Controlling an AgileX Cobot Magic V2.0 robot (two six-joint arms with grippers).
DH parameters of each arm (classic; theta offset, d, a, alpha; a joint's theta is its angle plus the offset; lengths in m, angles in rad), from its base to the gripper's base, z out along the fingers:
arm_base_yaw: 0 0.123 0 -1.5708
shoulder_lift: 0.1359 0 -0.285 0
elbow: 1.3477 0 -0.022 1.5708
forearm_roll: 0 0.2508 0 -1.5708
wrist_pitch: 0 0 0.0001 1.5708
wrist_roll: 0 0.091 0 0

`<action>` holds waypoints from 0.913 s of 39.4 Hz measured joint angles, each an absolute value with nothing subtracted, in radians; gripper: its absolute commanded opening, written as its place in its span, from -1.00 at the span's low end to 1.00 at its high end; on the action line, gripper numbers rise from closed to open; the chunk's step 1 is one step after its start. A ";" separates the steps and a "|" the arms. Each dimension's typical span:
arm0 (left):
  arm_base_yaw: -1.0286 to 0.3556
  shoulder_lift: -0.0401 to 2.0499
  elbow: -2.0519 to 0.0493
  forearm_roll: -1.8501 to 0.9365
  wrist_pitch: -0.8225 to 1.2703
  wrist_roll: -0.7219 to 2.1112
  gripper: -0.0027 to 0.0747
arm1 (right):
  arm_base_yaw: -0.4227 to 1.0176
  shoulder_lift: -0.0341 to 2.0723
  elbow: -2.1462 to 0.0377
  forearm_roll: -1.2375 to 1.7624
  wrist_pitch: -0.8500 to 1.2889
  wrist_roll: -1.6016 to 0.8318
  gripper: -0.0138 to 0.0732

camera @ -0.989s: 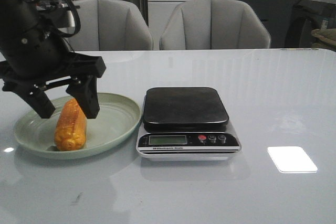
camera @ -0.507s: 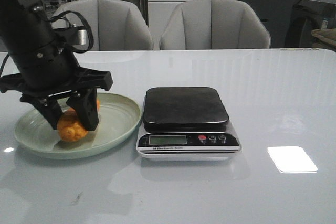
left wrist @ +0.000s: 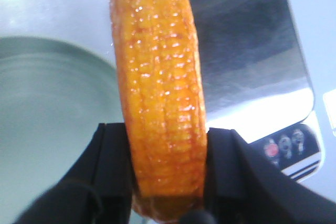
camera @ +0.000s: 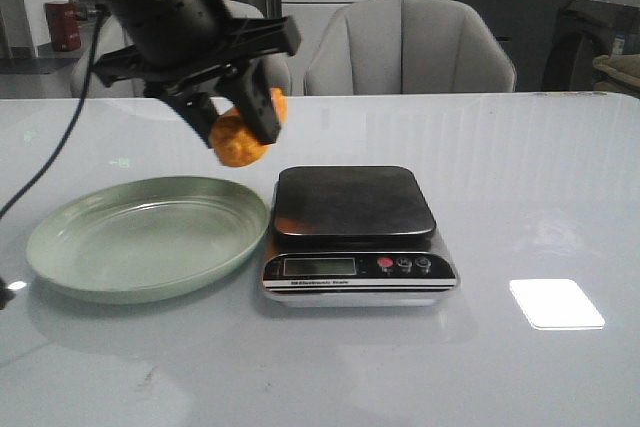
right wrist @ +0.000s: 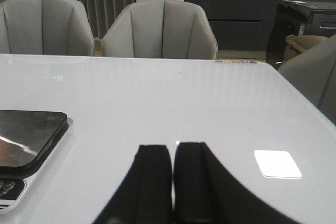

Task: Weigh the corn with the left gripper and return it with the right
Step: 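Lift the corn cob with the left gripper and lower it onto the scale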

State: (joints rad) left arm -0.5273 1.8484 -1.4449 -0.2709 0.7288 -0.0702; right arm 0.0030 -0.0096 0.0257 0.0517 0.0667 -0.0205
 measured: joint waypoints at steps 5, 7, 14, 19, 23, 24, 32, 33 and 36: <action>-0.578 1.894 -1.483 -0.295 0.729 -0.070 -0.61 | 0.003 -0.010 0.026 0.052 0.067 -0.021 -0.25; -0.595 1.916 -1.492 -0.302 0.729 -0.070 -0.53 | 0.003 -0.010 0.026 0.052 0.067 -0.021 -0.25; -0.621 1.985 -1.503 -0.342 0.699 -0.070 0.05 | 0.003 -0.010 0.026 0.052 0.067 -0.021 -0.25; -0.623 2.011 -1.504 -0.372 0.675 -0.070 0.42 | 0.003 -0.010 0.026 0.052 0.067 -0.021 -0.25; -0.623 2.015 -1.504 -0.378 0.665 -0.070 0.44 | 0.003 -0.010 0.026 0.052 0.067 -0.021 -0.25; -0.623 2.015 -1.504 -0.380 0.665 -0.070 0.44 | 0.003 -0.010 0.026 0.052 0.067 -0.021 -0.25; -0.623 2.003 -1.507 -0.384 0.668 -0.069 0.44 | 0.003 -0.010 0.026 0.052 0.067 -0.021 -0.25; -0.623 1.996 -1.507 -0.380 0.675 -0.069 0.44 | 0.003 -0.010 0.026 0.052 0.067 -0.021 -0.25; -0.623 1.967 -1.505 -0.344 0.704 -0.069 0.44 | 0.003 -0.010 0.026 0.052 0.067 -0.021 -0.25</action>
State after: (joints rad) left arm -0.6226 1.9673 -1.5047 -0.3442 0.7035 -0.0685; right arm 0.0030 -0.0096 0.0257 0.0517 0.0667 -0.0205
